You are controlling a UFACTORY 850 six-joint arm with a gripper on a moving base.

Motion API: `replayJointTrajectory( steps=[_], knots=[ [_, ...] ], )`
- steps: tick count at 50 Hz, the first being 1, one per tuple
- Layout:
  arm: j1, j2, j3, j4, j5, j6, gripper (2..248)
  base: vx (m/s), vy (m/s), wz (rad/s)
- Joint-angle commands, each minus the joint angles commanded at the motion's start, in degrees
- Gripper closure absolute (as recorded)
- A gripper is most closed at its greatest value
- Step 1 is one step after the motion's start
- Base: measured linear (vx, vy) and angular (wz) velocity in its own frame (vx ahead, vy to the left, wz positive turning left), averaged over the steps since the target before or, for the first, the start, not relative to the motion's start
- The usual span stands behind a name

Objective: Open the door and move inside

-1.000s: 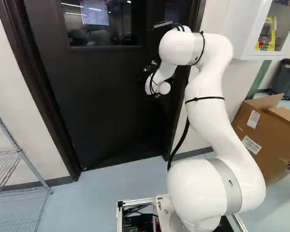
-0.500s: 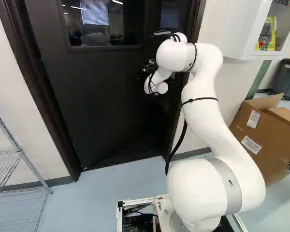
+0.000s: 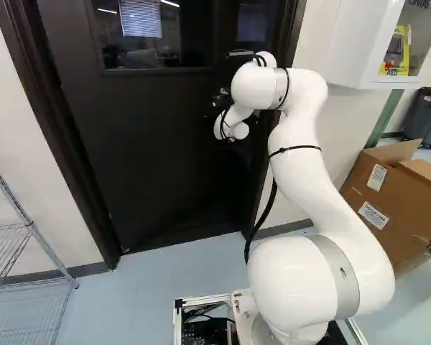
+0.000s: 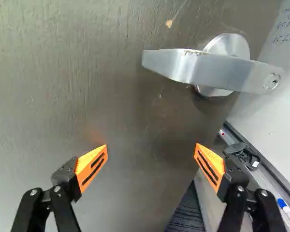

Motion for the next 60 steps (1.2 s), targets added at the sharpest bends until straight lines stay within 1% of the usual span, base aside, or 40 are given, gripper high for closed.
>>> replayJointTrajectory(
  steps=[6, 20, 60],
  knots=[
    [0.12, 1.11, 1.60, 0.00, 0.00, 0.00, 3, 0.000, 0.000, 0.000],
    [0.76, 4.89, 6.99, -0.29, 0.00, 0.00, 3, 0.000, 0.000, 0.000],
    [4.30, 14.37, 20.15, -0.73, 0.00, 0.00, 3, 0.000, 0.000, 0.000]
  ],
)
